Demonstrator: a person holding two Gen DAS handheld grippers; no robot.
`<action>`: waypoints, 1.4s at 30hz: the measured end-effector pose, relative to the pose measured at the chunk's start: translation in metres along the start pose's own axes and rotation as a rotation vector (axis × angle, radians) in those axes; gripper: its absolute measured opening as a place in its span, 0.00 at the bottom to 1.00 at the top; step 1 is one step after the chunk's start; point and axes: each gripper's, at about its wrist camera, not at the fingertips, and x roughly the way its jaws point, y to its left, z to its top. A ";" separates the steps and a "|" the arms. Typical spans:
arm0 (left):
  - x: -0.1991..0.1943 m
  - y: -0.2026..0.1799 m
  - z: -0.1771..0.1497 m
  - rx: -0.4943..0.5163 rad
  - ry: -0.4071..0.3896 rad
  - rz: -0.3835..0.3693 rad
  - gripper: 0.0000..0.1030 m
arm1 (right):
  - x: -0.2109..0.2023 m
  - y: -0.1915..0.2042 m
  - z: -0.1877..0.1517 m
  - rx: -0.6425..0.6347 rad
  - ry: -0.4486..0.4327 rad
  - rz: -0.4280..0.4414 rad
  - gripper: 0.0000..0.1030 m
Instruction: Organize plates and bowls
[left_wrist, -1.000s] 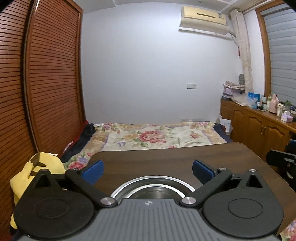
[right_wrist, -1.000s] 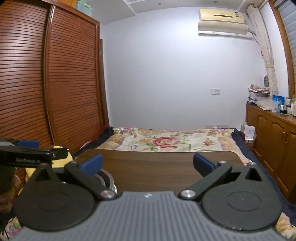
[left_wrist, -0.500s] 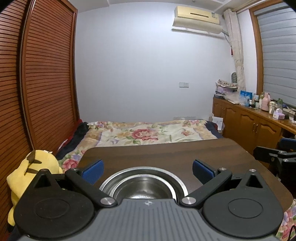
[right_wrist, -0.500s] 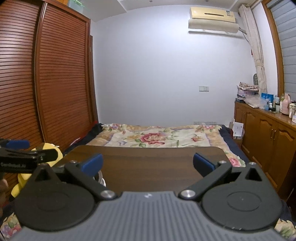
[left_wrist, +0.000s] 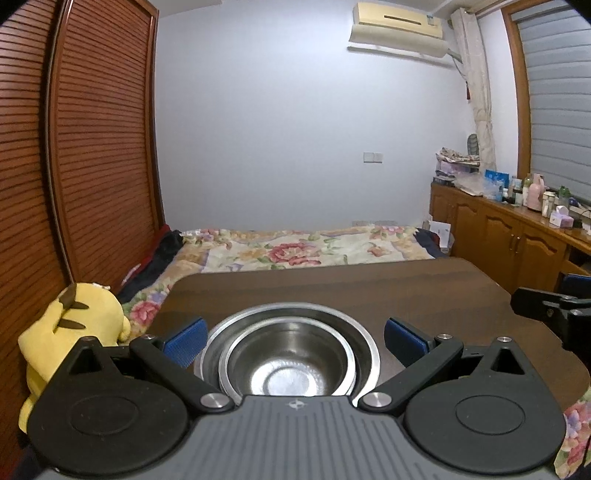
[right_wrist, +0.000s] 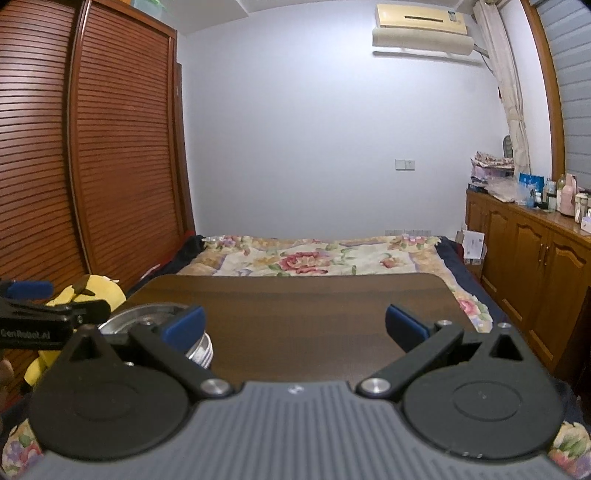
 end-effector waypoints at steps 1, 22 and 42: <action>0.000 0.000 -0.003 0.002 0.003 0.004 1.00 | 0.000 0.000 -0.002 0.003 0.004 0.001 1.00; 0.016 0.000 -0.056 -0.018 0.093 0.029 1.00 | 0.008 0.002 -0.045 0.009 0.062 -0.008 1.00; 0.017 -0.002 -0.058 -0.021 0.086 0.039 1.00 | 0.011 -0.001 -0.053 0.022 0.079 -0.018 1.00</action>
